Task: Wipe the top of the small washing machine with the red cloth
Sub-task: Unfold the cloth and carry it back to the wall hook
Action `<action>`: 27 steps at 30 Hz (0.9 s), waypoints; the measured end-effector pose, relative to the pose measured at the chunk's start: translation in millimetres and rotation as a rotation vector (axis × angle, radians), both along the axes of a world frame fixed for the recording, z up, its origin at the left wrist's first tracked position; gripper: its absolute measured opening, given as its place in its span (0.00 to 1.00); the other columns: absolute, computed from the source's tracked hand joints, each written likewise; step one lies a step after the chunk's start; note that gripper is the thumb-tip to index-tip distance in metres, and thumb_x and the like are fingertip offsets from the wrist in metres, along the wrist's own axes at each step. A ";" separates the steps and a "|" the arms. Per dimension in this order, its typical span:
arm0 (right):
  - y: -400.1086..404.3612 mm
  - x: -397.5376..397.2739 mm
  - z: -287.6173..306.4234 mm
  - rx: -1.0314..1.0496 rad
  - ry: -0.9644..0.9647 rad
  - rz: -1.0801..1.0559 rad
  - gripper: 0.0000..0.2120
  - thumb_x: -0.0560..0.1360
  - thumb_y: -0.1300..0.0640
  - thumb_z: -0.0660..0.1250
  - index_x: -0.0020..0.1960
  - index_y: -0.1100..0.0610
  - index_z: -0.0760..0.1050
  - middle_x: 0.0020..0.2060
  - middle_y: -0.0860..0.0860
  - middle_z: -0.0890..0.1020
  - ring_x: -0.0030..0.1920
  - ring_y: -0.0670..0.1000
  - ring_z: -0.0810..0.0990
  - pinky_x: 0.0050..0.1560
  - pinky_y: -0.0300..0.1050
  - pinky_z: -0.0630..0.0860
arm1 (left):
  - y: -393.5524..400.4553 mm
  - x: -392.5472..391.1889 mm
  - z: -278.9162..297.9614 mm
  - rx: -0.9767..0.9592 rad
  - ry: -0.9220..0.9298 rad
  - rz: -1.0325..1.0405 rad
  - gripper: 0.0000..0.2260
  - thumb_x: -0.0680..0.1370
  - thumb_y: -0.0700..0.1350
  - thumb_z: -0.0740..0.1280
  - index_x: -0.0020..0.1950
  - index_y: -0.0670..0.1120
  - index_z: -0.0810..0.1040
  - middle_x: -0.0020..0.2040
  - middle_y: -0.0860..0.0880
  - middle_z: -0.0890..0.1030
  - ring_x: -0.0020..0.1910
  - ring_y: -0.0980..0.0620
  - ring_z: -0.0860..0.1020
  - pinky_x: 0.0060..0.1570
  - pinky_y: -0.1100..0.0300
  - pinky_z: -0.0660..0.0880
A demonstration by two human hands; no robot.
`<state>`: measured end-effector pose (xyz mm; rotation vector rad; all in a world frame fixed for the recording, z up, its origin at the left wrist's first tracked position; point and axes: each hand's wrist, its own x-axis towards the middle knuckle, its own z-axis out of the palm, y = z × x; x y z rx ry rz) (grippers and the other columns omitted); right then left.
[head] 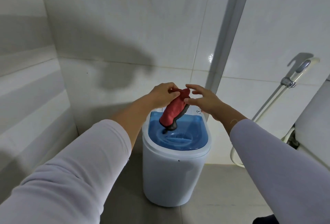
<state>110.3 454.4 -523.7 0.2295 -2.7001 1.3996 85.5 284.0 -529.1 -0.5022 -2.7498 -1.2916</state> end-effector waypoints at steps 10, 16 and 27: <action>-8.3 -4.8 30.7 -0.079 0.102 -0.072 0.09 0.77 0.59 0.65 0.55 0.57 0.80 0.48 0.52 0.80 0.48 0.49 0.76 0.39 0.39 0.75 | -8.3 -3.1 32.0 0.045 0.068 0.024 0.07 0.79 0.48 0.63 0.53 0.47 0.78 0.52 0.47 0.80 0.56 0.47 0.78 0.52 0.56 0.74; -15.1 -12.4 54.1 -0.179 -0.039 -0.100 0.16 0.77 0.56 0.64 0.64 0.54 0.71 0.49 0.53 0.79 0.48 0.52 0.78 0.44 0.46 0.77 | -21.1 -7.7 48.6 0.112 0.086 -0.021 0.03 0.79 0.46 0.63 0.50 0.52 0.77 0.53 0.48 0.80 0.50 0.50 0.77 0.47 0.58 0.74; -21.5 -61.9 77.6 -0.275 0.019 -0.019 0.06 0.75 0.62 0.66 0.42 0.52 0.77 0.39 0.49 0.82 0.45 0.49 0.81 0.46 0.44 0.77 | -35.5 -43.7 74.2 0.217 -0.175 -0.137 0.09 0.79 0.55 0.64 0.48 0.51 0.79 0.58 0.52 0.79 0.61 0.55 0.75 0.59 0.52 0.71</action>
